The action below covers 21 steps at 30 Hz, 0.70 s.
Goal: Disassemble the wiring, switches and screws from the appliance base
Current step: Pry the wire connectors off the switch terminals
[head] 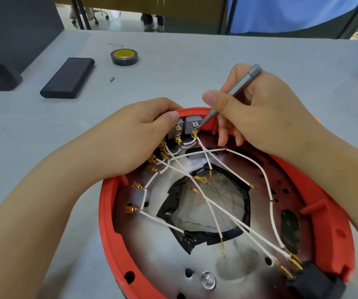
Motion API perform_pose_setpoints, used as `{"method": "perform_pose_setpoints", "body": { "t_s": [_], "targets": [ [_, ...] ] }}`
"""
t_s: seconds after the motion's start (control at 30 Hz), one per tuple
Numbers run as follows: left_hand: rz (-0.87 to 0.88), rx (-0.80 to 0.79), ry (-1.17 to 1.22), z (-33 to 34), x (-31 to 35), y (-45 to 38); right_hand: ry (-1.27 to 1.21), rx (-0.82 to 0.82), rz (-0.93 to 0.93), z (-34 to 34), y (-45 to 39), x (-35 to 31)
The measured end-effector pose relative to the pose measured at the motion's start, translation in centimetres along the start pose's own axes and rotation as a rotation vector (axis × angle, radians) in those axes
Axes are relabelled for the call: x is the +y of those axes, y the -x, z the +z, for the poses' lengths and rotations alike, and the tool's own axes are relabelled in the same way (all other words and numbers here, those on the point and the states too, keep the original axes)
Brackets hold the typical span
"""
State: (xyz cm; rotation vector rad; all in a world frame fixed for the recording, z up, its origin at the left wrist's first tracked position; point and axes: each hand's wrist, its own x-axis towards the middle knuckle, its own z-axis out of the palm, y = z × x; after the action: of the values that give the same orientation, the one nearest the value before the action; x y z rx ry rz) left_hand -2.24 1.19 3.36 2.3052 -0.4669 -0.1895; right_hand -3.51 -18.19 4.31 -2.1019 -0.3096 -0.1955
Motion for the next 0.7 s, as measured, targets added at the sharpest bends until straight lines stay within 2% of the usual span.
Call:
{"method": "perform_pose_setpoints", "body": {
  "t_s": [0.7],
  "targets": [
    [0.016,-0.009,-0.008,0.00,-0.19,-0.04,-0.004,0.025,-0.041,0.08,0.40,-0.32]
  ]
}}
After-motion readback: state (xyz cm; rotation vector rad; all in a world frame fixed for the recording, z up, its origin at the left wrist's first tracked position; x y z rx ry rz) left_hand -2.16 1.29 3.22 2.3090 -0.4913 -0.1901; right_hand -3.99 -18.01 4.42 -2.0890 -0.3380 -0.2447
